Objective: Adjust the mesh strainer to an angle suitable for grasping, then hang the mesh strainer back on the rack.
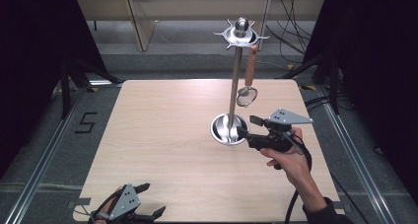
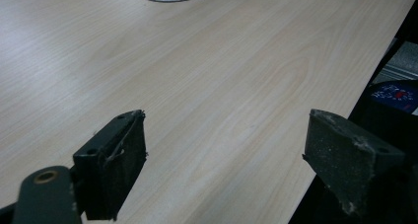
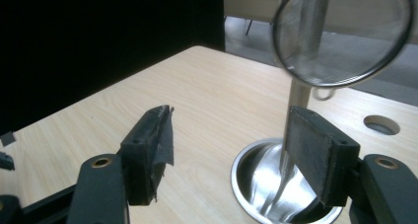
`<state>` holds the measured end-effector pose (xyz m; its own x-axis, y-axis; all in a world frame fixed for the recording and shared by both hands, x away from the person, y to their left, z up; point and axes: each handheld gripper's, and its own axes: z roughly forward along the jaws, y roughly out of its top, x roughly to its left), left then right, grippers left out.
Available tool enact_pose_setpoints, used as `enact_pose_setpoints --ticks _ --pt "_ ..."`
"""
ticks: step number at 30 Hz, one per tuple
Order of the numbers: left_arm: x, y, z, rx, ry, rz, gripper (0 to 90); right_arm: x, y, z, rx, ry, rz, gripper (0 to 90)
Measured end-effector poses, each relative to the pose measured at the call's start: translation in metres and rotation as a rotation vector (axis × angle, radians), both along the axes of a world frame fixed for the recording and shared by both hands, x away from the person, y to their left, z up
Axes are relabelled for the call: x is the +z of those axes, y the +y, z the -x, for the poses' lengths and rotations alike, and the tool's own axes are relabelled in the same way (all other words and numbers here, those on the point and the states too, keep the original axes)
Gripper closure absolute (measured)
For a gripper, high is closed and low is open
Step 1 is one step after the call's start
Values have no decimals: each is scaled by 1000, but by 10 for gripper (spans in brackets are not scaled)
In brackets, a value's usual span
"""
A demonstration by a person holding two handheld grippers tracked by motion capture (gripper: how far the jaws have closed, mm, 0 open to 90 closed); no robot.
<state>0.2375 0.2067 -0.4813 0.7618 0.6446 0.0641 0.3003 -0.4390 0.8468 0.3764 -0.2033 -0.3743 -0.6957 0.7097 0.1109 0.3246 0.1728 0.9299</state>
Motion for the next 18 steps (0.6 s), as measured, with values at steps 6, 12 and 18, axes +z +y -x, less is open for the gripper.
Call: enact_pose_setpoints --ticks 6,12,18 --pt "-1 -1 0 6 32 18 154 -8 4 1 27 23 -5 352" --pt "0 2 3 21 9 25 154 -17 9 0 48 67 19 350" --pt "0 2 0 -6 -7 -8 155 -29 13 2 53 98 43 346"
